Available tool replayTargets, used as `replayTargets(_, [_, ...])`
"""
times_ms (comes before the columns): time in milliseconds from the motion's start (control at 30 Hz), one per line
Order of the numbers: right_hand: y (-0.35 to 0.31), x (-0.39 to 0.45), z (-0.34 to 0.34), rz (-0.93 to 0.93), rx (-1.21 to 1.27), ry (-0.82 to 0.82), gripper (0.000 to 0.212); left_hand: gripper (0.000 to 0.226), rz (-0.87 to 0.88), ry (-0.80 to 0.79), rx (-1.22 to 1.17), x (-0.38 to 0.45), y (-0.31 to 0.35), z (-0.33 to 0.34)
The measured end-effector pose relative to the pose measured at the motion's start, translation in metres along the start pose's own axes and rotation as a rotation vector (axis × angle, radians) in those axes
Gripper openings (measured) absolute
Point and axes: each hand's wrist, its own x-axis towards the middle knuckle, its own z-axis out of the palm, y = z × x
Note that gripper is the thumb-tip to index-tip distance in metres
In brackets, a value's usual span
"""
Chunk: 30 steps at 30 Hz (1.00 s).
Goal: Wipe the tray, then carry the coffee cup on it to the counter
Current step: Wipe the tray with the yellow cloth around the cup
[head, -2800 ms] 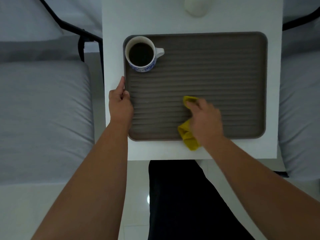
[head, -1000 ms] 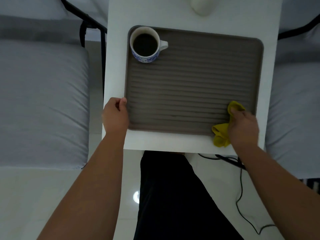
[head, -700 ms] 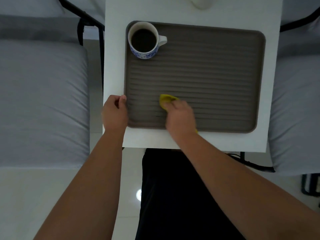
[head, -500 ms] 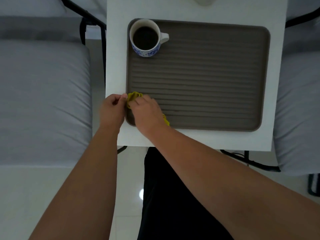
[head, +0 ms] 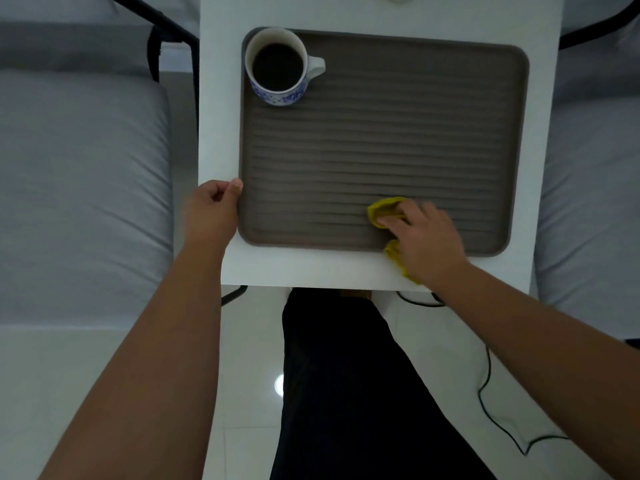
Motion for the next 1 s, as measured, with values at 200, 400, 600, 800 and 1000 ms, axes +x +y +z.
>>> replayTargets(200, [0.080,-0.050,-0.001,0.227,-0.017,0.060,0.049,0.031,-0.007,0.024,0.016,-0.002,0.002,0.003])
replayTargets(400, [0.080,-0.039,0.007,0.164,0.086,0.220,0.030,0.024,-0.018,0.033,-0.031,-0.004,0.000,0.006])
replayTargets(600, [-0.032,0.032,0.007,-0.192,0.176,0.179,0.040,0.024,-0.020,-0.027,-0.071,0.000,0.001,0.000])
replayTargets(800, [-0.151,0.084,-0.017,-0.288,0.122,-0.025,0.043,0.022,-0.006,-0.032,-0.087,-0.001,0.001,-0.001])
replayTargets(1000, [-0.147,0.063,-0.004,-0.286,0.036,0.014,0.040,0.030,0.032,0.042,0.022,-0.004,0.003,0.001])
